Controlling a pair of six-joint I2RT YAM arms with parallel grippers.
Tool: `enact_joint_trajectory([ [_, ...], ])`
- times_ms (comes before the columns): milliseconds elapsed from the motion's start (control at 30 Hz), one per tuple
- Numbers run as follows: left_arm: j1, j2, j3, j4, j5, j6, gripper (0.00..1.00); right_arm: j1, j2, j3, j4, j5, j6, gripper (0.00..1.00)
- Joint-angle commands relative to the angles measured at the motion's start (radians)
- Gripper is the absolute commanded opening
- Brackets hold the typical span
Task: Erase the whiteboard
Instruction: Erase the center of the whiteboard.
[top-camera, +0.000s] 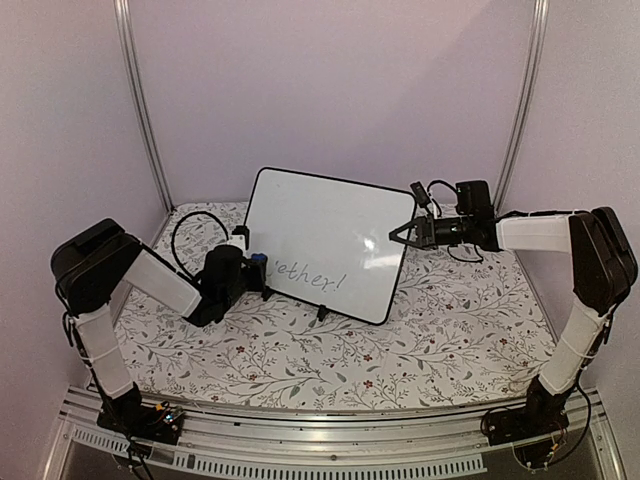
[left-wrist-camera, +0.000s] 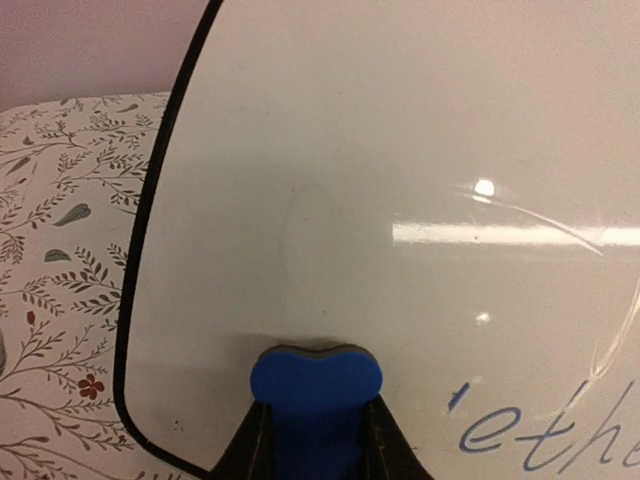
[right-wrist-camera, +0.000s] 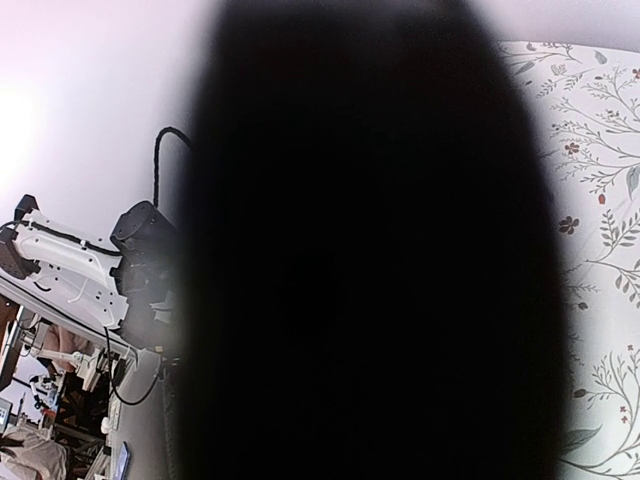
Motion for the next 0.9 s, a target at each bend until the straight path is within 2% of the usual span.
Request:
enact_joint_trajectory([
  [0, 0.024, -0.001, -0.015, 0.048, 0.134, 0.112, 0.00, 0.041, 0.022, -0.016, -0.156, -0.076, -0.025, 0.00],
  [133, 0.038, 0.044, 0.026, 0.028, 0.180, 0.180, 0.00, 0.042, 0.026, -0.010, -0.165, -0.080, -0.026, 0.00],
  [400, 0.046, 0.094, 0.068, 0.017, 0.172, 0.235, 0.00, 0.041, 0.023, -0.002, -0.190, -0.081, -0.041, 0.00],
  [533, 0.038, 0.112, 0.041, 0.096, 0.178, 0.202, 0.00, 0.042, 0.027, -0.002, -0.190, -0.082, -0.042, 0.00],
  [700, 0.005, 0.141, -0.032, 0.281, 0.149, 0.172, 0.00, 0.041, 0.031, -0.002, -0.190, -0.084, -0.039, 0.00],
  [867, -0.019, 0.187, -0.044, 0.362, 0.116, 0.166, 0.00, 0.042, 0.036, -0.002, -0.185, -0.090, -0.035, 0.00],
])
